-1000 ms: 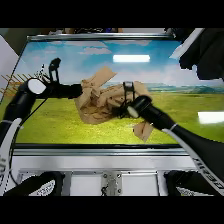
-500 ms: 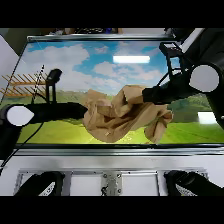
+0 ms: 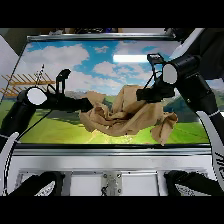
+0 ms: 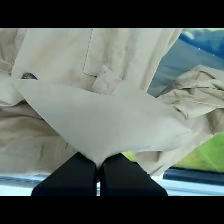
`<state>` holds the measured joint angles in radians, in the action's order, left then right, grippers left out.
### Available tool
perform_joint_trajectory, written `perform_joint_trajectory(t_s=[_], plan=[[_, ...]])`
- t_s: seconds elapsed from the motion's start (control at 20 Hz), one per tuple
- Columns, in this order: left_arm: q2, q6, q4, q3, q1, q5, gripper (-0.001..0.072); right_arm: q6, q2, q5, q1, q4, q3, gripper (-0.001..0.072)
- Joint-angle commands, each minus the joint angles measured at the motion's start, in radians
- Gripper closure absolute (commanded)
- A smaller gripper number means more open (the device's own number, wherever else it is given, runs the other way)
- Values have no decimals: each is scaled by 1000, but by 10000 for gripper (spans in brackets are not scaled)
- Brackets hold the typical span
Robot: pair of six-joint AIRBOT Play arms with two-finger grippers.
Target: Fold the clothes and pants, and hang the long-sleeved shirts on hangers.
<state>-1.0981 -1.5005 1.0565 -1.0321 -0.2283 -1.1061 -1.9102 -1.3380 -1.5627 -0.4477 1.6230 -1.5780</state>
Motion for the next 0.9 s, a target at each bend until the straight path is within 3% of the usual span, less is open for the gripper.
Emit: perform_joint_trajectory(t_s=[0.0,0.2,0.45,0.7,0.75,0.8,0.85], plan=[[71,-2,90,85,-38,-24,100,-1,-21,14,1,-5,1,698],[145,-166,315,222,-114,114,100,0,-21,14,-1,-39,1,698],[8,-176,225,214,-114,242,101,0,-21,14,-8,-50,1,698],[-183,-176,229,70,-113,163,103,4,-21,14,-9,-49,1,698],[-216,-174,235,40,-113,138,337,7,-21,14,-8,-48,1,698],[-238,-150,235,13,-111,118,686,31,-21,13,-6,-48,1,698],[-249,-126,235,-22,-104,95,693,53,-19,11,-1,-49,-2,698]])
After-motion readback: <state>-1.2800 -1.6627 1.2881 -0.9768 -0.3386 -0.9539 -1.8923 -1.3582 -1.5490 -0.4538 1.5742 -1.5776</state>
